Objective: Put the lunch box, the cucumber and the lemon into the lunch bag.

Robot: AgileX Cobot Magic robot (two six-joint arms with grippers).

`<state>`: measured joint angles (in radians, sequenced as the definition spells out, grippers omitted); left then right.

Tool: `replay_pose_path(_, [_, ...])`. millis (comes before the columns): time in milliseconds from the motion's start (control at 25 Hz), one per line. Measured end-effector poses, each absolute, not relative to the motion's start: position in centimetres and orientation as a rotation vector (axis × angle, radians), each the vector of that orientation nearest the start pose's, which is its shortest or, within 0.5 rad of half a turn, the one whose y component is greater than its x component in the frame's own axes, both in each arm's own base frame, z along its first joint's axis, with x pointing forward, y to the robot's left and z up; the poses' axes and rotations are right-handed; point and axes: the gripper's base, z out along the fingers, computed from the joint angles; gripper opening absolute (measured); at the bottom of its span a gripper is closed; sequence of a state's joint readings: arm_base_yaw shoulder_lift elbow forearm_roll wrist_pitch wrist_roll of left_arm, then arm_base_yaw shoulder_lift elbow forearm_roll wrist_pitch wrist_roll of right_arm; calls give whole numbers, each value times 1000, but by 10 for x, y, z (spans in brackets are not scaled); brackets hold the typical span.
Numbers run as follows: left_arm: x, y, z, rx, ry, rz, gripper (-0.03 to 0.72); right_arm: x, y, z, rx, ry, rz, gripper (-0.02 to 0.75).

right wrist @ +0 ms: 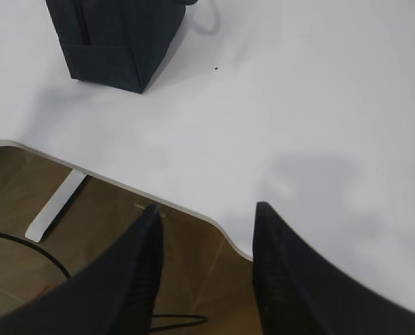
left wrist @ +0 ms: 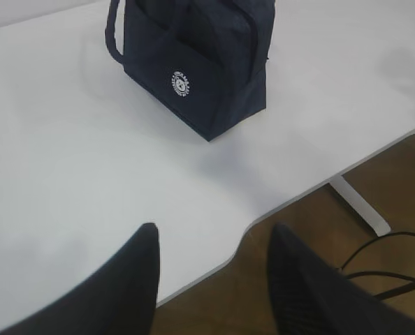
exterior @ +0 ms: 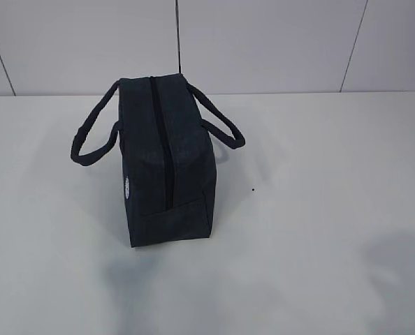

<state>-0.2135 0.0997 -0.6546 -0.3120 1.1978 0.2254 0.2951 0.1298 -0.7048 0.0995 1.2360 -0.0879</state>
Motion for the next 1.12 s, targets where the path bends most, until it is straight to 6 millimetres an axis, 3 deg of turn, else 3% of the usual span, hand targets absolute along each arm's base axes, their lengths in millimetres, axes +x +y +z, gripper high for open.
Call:
replay_pose_path(200, [-27, -17, 303, 487, 2024, -327, 344, -14, 5, 298, -452, 2145, 231, 330])
replay_pose_path(480, [-22, -18, 286, 492, 2081, -320, 344, -17, 4, 271, -451, 2120, 229, 331])
replay_pose_path(1120, [-11, -19, 279, 458, 2044, -310, 288, -13, 5, 268, -459, 2087, 230, 330])
